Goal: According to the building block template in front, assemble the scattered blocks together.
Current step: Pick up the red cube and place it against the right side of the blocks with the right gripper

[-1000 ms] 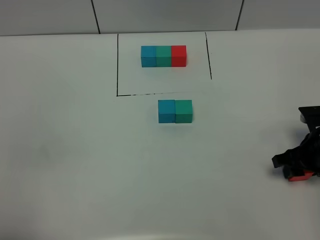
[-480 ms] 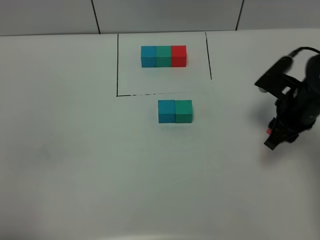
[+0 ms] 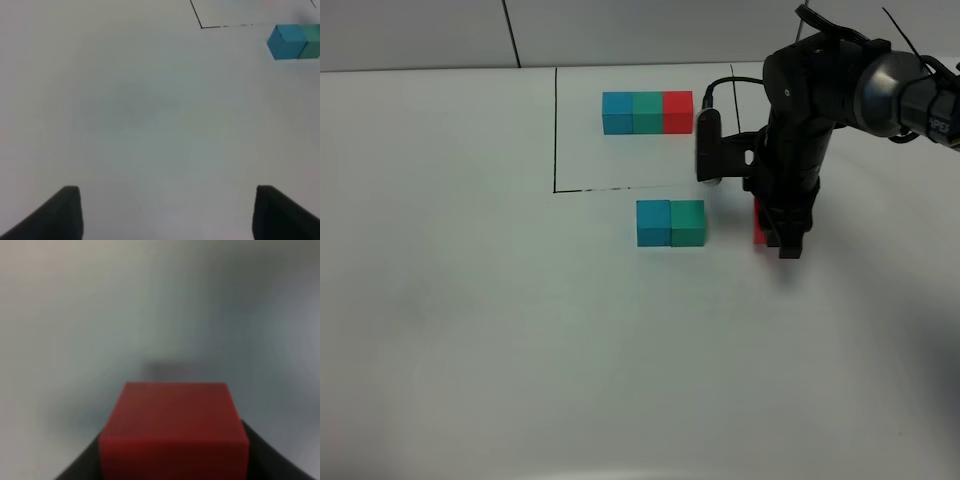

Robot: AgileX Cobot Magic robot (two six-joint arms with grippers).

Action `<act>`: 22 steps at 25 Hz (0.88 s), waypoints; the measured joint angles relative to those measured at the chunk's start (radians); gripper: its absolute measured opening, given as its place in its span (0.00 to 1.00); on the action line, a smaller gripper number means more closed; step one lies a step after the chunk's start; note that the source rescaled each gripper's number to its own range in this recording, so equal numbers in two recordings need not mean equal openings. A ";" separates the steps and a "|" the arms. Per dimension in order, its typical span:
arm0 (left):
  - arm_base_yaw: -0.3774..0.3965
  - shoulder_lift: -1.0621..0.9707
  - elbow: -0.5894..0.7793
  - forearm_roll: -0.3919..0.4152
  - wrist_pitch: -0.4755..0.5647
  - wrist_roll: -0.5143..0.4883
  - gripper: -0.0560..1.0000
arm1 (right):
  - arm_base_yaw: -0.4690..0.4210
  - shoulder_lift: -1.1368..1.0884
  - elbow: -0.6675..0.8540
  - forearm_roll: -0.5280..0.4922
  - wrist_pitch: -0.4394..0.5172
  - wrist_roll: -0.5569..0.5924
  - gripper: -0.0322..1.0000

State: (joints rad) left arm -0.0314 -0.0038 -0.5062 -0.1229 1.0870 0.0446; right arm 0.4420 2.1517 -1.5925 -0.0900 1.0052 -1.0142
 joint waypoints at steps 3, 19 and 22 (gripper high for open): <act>0.000 0.000 0.000 0.000 0.000 0.000 0.66 | 0.003 0.032 -0.039 0.018 0.000 -0.036 0.06; 0.000 0.000 0.000 0.000 0.000 0.000 0.66 | 0.003 0.073 -0.058 0.040 -0.032 -0.040 0.06; 0.000 0.000 0.000 0.000 0.000 0.000 0.66 | 0.003 0.074 -0.064 0.048 -0.031 -0.032 0.06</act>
State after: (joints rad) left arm -0.0314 -0.0038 -0.5062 -0.1229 1.0870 0.0446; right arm 0.4447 2.2257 -1.6566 -0.0423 0.9745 -1.0458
